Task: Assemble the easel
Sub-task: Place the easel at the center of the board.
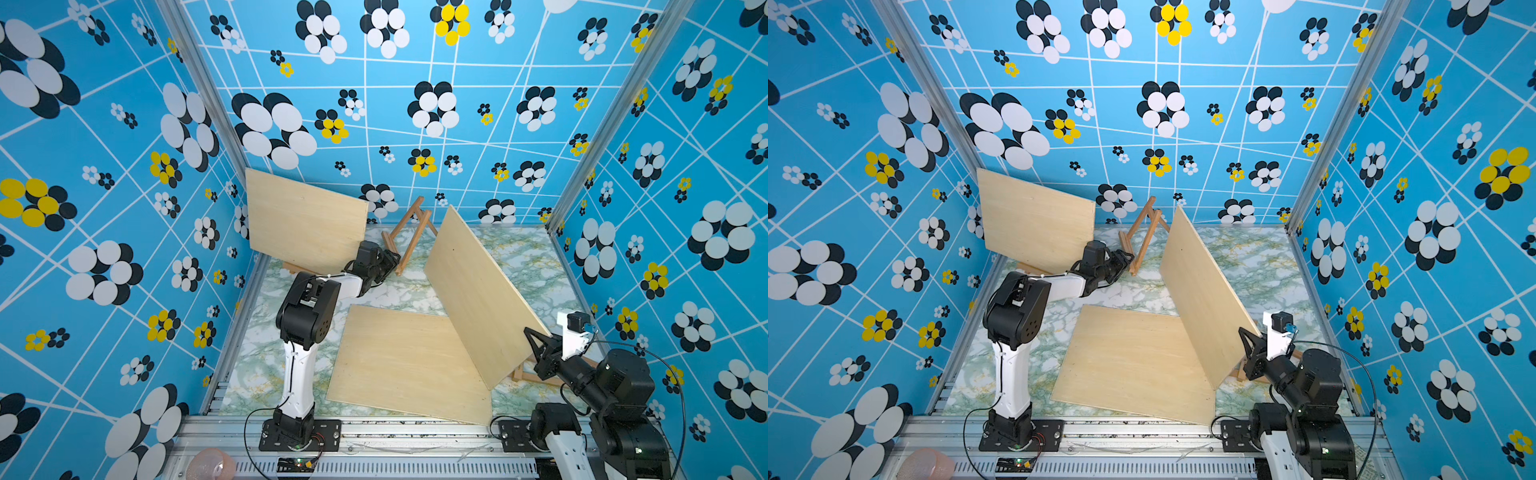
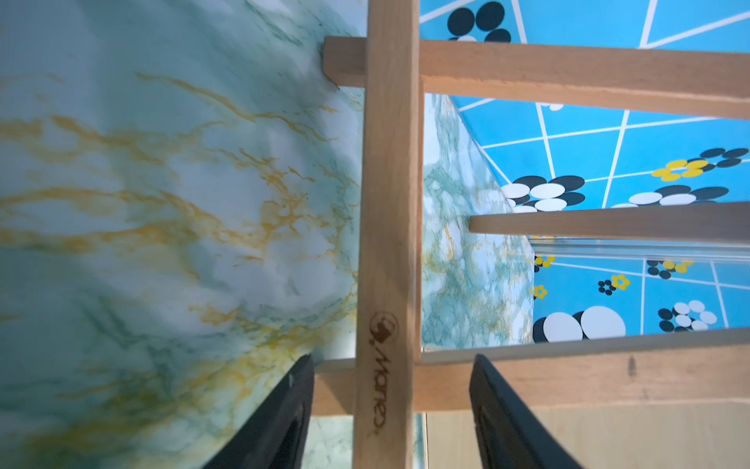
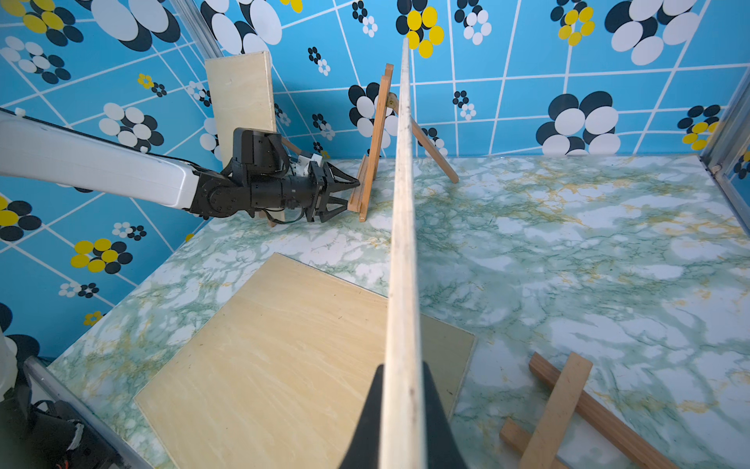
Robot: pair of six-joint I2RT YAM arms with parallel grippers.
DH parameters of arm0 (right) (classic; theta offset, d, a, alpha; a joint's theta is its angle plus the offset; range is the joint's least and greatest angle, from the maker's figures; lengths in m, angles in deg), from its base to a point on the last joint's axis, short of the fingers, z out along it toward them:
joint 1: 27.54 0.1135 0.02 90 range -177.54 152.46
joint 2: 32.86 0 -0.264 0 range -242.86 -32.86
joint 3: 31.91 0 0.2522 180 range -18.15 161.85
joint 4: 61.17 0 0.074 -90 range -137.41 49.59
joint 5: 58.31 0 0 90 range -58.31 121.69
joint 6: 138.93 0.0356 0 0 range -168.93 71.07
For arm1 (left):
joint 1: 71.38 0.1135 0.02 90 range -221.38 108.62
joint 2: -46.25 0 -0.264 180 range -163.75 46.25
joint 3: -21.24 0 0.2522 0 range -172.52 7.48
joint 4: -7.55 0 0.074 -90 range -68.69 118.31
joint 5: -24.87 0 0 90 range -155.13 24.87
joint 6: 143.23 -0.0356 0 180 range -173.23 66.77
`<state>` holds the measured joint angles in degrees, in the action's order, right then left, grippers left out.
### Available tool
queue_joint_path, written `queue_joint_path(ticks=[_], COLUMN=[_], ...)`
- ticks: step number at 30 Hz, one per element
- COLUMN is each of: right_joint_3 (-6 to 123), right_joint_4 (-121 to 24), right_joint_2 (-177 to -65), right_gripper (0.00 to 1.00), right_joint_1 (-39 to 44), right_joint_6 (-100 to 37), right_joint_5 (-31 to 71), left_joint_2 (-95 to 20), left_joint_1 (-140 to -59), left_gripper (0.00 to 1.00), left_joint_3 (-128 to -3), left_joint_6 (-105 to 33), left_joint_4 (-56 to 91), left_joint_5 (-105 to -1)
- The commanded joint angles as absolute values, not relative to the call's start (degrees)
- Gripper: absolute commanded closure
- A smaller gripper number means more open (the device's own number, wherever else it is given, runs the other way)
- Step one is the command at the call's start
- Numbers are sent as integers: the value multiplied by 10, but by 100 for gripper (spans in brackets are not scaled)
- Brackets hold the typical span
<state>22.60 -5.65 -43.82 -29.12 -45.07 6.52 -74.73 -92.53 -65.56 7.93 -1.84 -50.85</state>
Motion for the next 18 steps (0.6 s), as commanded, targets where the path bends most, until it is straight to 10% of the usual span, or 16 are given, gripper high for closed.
queue_joint_path(ticks=[1, 18], right_joint_3=[228, 241], right_joint_4=[-87, -71], right_joint_2=[-426, -417], right_gripper=[100, 100], right_joint_1=[-281, -277], right_joint_6=[-445, -455], right_joint_5=[23, 25], left_joint_2=[-699, -547], left_joint_1=[-948, -1072], left_gripper=[35, 33], left_joint_3=[-664, -890], left_joint_6=[38, -271], left_joint_4=[24, 390], left_joint_5=[-529, -613])
